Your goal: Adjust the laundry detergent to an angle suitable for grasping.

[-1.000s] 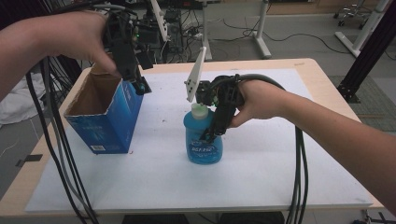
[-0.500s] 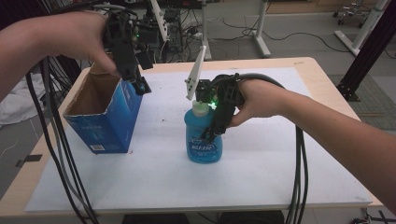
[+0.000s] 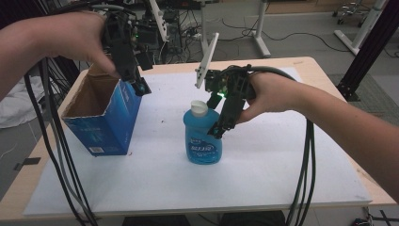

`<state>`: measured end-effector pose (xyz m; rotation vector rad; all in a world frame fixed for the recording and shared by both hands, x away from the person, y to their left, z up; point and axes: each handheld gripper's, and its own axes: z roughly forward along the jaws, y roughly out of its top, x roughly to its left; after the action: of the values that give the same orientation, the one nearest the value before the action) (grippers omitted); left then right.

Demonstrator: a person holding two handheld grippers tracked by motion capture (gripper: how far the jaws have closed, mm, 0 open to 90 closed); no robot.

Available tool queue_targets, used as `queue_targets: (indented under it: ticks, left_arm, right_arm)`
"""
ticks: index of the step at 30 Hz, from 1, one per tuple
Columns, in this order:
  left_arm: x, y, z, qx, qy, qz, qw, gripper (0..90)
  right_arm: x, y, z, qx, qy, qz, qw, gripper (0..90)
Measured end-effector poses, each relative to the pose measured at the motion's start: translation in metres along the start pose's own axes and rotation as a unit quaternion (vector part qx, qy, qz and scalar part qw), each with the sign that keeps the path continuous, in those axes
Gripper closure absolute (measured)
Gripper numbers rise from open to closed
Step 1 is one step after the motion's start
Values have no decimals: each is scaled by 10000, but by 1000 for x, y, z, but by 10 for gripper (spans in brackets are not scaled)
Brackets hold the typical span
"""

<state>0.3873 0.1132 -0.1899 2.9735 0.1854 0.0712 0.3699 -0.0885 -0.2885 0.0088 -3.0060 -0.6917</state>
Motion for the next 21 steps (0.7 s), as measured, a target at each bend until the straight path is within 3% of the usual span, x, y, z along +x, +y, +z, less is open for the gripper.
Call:
queue_targets:
  ticks: [6,12,17,18,21]
  left_arm:
    - [-1,1,0,-22,15,0,10000,186]
    - [-1,2,0,-11,5,-6,10000,186]
    - [-1,3,0,-3,15,12,10000,186]
    - [-1,3,0,3,8,16,10000,186]
    - [-2,4,0,6,8,18,10000,186]
  right_arm:
    - [-3,-11,-23,-156,-107,211,9996,128]
    - [-13,-27,-46,-360,-311,630,9969,128]
    - [-24,-40,-62,-516,-601,1194,9897,128]
    - [-27,-44,-68,-537,-741,1409,9858,127]
    - [-34,-52,-75,-629,-980,1757,9775,127]
